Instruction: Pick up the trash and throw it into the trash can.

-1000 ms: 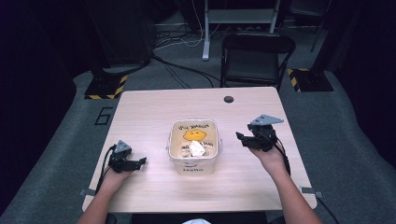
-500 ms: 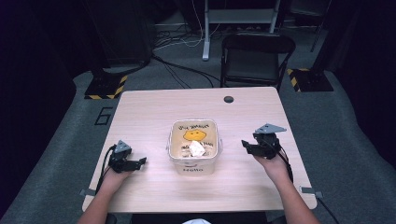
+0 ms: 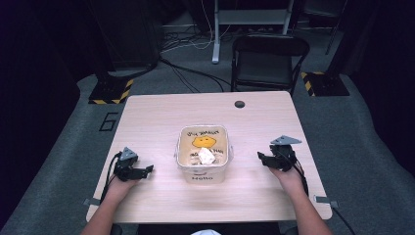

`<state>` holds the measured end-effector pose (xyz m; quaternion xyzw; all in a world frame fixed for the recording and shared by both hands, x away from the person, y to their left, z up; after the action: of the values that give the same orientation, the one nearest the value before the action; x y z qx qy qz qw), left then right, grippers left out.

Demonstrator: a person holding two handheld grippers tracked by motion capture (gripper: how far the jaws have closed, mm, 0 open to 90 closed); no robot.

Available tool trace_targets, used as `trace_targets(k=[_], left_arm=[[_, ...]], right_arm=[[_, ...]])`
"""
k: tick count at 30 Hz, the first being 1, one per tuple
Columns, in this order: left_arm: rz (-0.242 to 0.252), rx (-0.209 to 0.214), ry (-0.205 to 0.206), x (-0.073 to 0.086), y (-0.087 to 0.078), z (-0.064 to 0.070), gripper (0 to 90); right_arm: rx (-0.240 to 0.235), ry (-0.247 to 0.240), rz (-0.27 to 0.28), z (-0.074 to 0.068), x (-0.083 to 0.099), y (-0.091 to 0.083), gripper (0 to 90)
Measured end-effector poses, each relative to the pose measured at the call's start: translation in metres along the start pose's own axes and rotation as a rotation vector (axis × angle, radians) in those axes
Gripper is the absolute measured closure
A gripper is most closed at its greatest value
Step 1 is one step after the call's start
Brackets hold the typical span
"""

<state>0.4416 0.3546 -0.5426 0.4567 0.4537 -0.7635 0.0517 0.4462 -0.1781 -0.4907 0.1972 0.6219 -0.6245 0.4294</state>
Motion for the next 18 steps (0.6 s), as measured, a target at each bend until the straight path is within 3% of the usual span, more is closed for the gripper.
trace_targets(k=[3, 7, 10, 14, 18], left_arm=[[0.000, 0.000, 0.000, 0.000, 0.000, 0.000, 15.5], [0.002, -0.003, 0.000, 0.000, 0.000, 0.000, 15.5], [-0.001, 0.000, 0.000, 0.000, 0.000, 0.000, 15.5], [0.000, 0.000, 0.000, 0.000, 0.000, 0.000, 15.5], [0.000, 0.000, 0.000, 0.000, 0.000, 0.000, 15.5]], right_arm=[[0.011, 0.042, -0.004, 0.006, 0.006, 0.002, 37.4], [0.048, 0.026, -0.029, 0.013, 0.015, 0.011, 34.9], [0.053, 0.046, -0.054, 0.016, 0.021, 0.018, 31.0], [0.066, 0.001, -0.054, 0.012, 0.023, 0.021, 31.0], [0.060, -0.011, -0.055, 0.005, 0.022, 0.022, 30.8]])
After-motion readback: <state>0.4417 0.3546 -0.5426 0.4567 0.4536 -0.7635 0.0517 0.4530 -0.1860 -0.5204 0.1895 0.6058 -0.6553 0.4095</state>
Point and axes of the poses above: each handheld gripper's, and its own axes: y roughly forward along the jaws, x roughly out of its underside, z roughly to its right, the point moved 2 cm from there along y, roughly forward along the jaws, and after that the axes turned 14 degrees about x, right-handed, at the moved point
